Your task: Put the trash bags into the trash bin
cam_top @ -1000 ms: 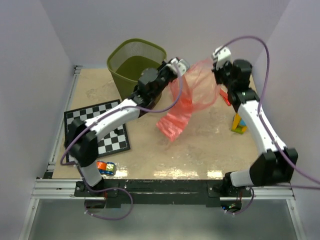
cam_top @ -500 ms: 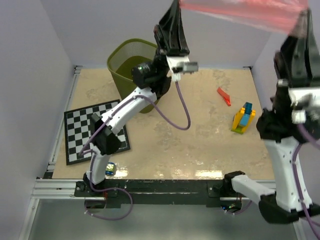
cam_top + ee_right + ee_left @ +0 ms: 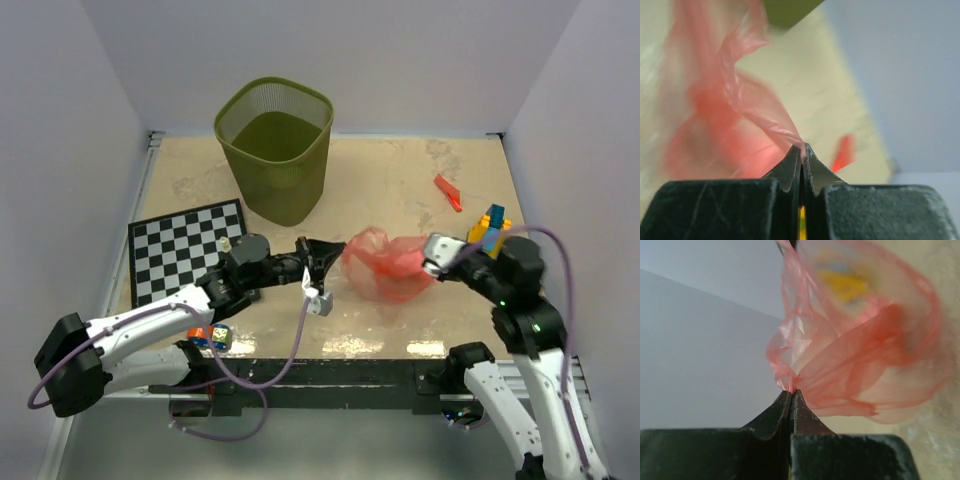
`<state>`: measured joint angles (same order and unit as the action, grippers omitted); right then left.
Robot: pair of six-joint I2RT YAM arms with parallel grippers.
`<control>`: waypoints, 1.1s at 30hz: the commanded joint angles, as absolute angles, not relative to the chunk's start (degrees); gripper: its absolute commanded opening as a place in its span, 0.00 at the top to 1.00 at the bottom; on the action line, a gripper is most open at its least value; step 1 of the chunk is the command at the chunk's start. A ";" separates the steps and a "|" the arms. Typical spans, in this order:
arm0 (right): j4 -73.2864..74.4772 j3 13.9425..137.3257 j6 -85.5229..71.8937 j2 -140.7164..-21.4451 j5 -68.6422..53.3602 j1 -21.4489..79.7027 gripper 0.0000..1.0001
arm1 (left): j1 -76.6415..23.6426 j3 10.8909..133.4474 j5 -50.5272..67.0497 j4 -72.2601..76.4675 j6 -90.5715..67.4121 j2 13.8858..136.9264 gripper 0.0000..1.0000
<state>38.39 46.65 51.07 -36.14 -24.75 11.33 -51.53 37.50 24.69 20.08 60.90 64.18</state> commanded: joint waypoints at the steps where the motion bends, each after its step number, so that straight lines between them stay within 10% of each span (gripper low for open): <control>1: 25.76 53.16 35.54 -36.71 -25.85 11.34 1.00 | -51.42 42.35 17.52 23.03 49.95 64.33 1.00; 13: 2.93 55.63 25.21 -60.35 -4.43 11.43 1.00 | -46.50 67.65 -10.44 24.77 31.81 88.04 1.00; 18: -13.33 74.92 25.58 -75.57 4.22 11.25 1.00 | -43.69 89.35 -16.43 37.40 44.52 102.99 1.00; 28: -55.60 97.66 25.64 -73.31 -8.08 18.09 1.00 | -46.57 136.19 13.13 80.15 69.60 123.39 1.00; 33: -55.83 78.37 45.03 -70.13 -3.72 18.72 1.00 | -48.25 118.28 22.61 86.12 76.73 119.45 1.00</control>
